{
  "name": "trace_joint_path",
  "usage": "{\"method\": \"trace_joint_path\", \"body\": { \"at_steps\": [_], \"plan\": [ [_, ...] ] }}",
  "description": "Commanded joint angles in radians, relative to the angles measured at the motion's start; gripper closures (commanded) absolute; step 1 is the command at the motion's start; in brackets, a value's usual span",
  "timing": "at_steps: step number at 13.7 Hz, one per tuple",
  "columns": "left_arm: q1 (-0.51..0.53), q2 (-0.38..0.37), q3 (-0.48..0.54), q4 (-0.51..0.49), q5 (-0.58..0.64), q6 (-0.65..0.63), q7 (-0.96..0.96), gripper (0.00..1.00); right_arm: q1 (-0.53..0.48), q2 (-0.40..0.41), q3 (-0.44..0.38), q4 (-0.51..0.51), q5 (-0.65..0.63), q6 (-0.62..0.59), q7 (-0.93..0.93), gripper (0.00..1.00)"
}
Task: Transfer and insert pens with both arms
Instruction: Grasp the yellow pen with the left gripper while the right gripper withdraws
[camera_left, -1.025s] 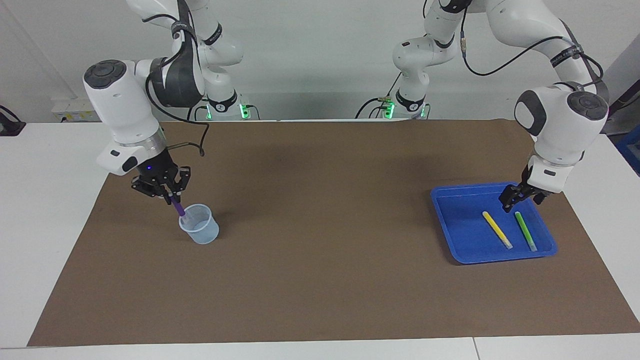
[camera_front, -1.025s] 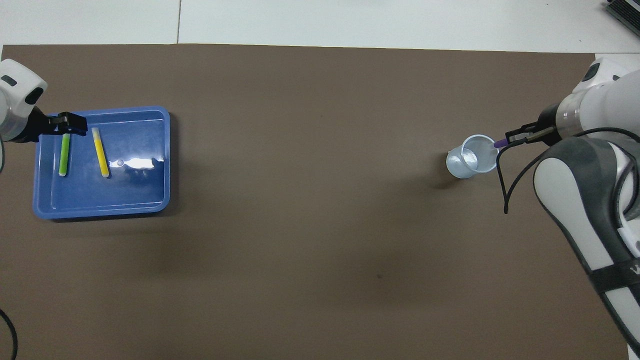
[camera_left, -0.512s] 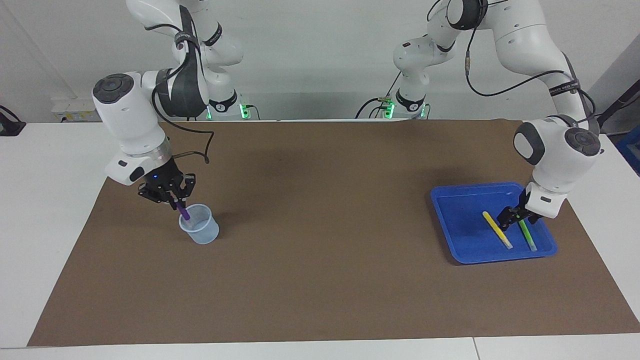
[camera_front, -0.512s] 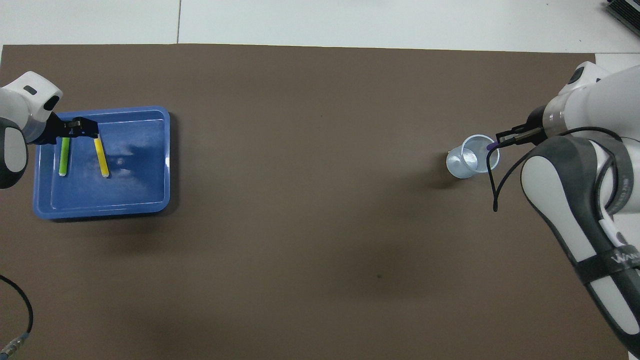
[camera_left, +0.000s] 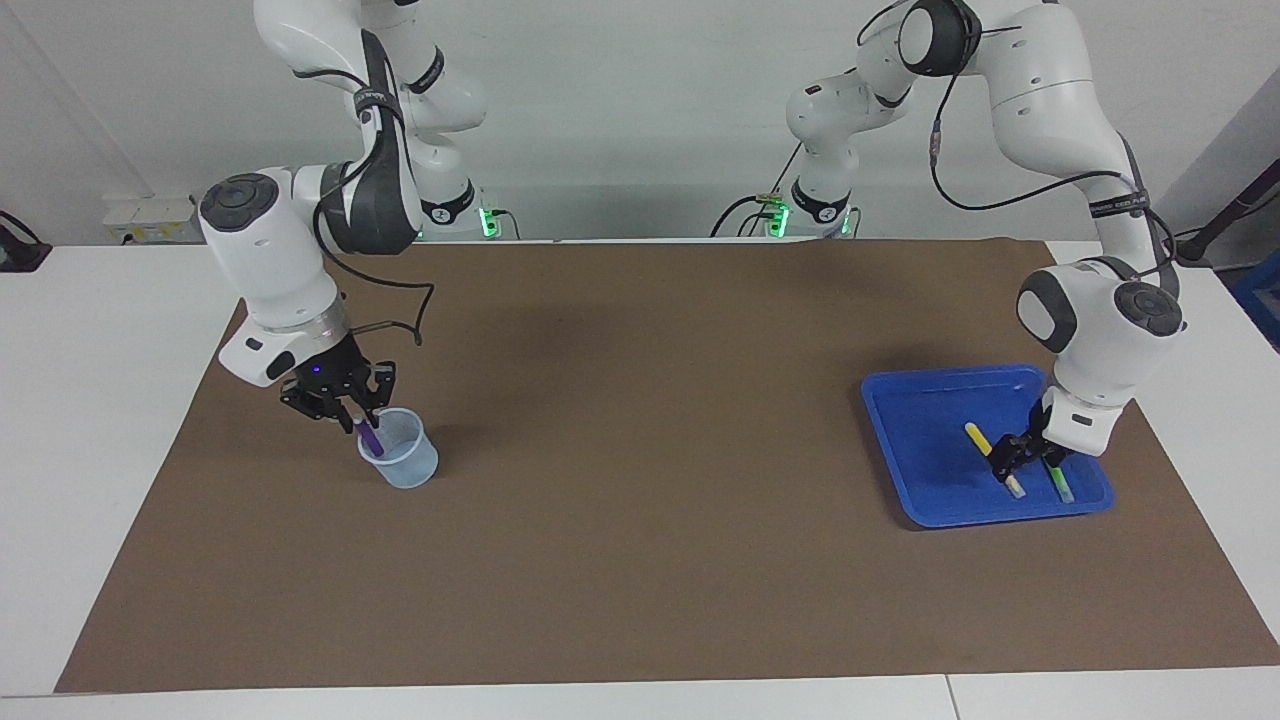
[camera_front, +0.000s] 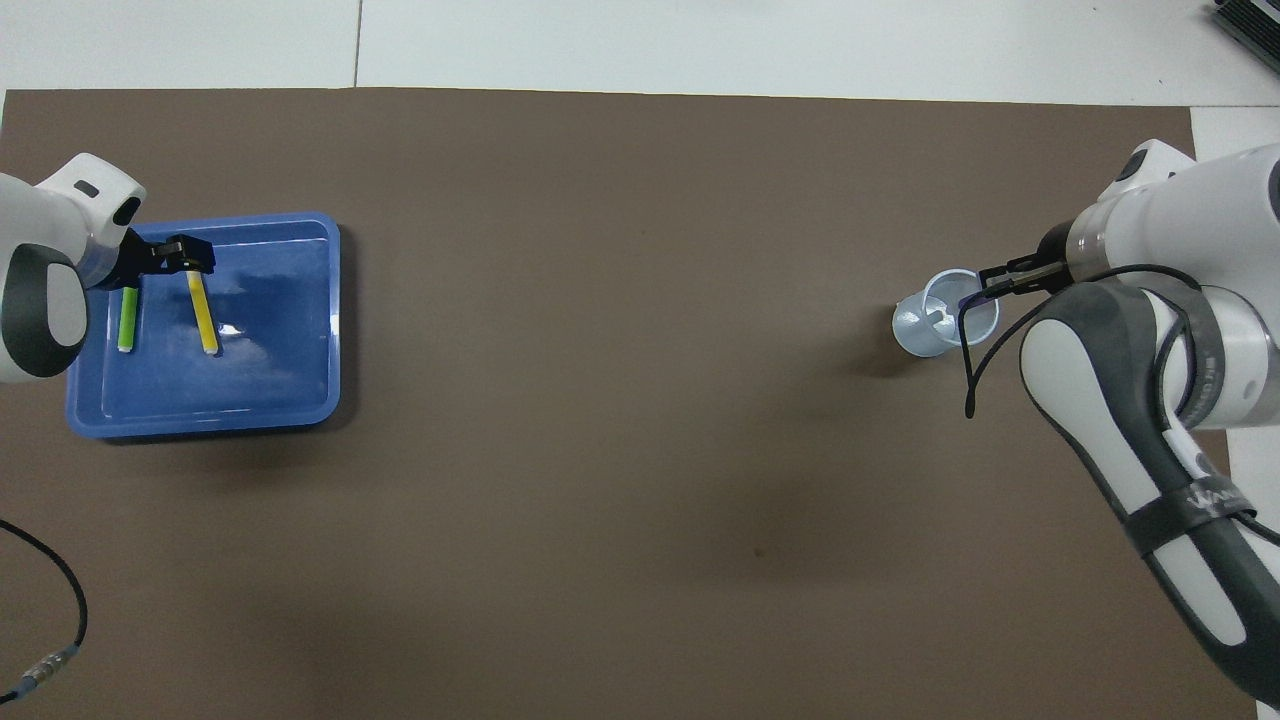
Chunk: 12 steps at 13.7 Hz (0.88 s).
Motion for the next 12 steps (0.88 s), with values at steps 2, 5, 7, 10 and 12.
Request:
{"method": "trace_joint_path", "body": {
  "at_steps": [2,5,7,10,12],
  "plan": [
    [0.006,-0.004,-0.001,-0.063,-0.013,0.062,-0.008,0.07,-0.008,-0.003,0.009,0.000,-0.001,0.000,0.024,0.13],
    [-0.005,-0.011,-0.001,-0.094,-0.013,0.075,-0.034,0.10,-0.003,-0.008,0.009,0.062,-0.001,-0.099,0.037,0.12],
    [-0.007,-0.011,-0.001,-0.093,-0.013,0.071,-0.038,0.20,0.000,-0.019,0.012,0.131,-0.001,-0.209,0.051,0.10],
    [-0.005,-0.011,-0.001,-0.088,-0.013,0.057,-0.036,0.40,0.000,-0.043,0.015,0.184,-0.002,-0.306,0.051,0.10],
    [-0.005,-0.013,-0.001,-0.090,-0.011,0.054,-0.034,0.46,0.000,-0.074,0.015,0.210,-0.002,-0.384,0.053,0.10]
  ]
}}
